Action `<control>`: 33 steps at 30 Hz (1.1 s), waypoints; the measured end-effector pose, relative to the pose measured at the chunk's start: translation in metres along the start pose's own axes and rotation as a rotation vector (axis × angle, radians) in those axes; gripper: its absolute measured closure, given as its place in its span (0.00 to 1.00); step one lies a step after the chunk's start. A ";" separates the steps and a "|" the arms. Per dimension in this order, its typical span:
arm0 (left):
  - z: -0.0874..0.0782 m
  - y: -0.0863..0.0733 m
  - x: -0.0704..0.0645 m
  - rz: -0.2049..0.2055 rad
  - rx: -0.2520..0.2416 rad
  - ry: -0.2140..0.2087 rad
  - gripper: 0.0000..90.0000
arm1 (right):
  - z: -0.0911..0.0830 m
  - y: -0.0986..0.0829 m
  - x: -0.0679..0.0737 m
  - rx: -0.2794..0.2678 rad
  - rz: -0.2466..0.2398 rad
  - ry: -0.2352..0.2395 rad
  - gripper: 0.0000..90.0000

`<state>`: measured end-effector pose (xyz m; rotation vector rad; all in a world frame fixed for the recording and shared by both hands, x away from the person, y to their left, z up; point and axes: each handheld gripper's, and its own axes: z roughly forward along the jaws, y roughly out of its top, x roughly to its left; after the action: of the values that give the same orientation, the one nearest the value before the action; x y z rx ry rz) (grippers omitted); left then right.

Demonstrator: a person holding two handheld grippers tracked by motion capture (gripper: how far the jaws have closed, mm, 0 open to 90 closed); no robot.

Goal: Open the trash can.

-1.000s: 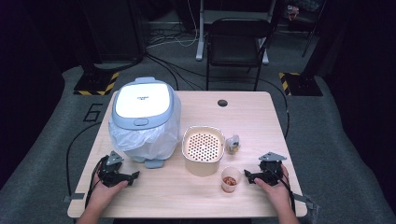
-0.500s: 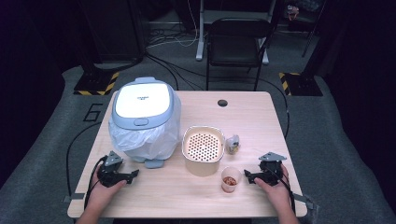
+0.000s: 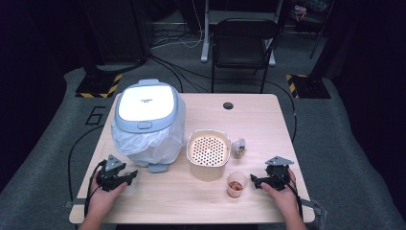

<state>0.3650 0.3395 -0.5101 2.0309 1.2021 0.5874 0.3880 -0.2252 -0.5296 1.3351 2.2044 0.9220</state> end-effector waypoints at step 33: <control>-0.017 0.026 -0.052 0.175 -0.013 -0.151 1.00 | 0.000 0.000 0.000 0.000 0.000 0.000 0.00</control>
<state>0.3437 0.2904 -0.4810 2.1419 0.9376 0.5127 0.3880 -0.2252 -0.5296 1.3350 2.2043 0.9223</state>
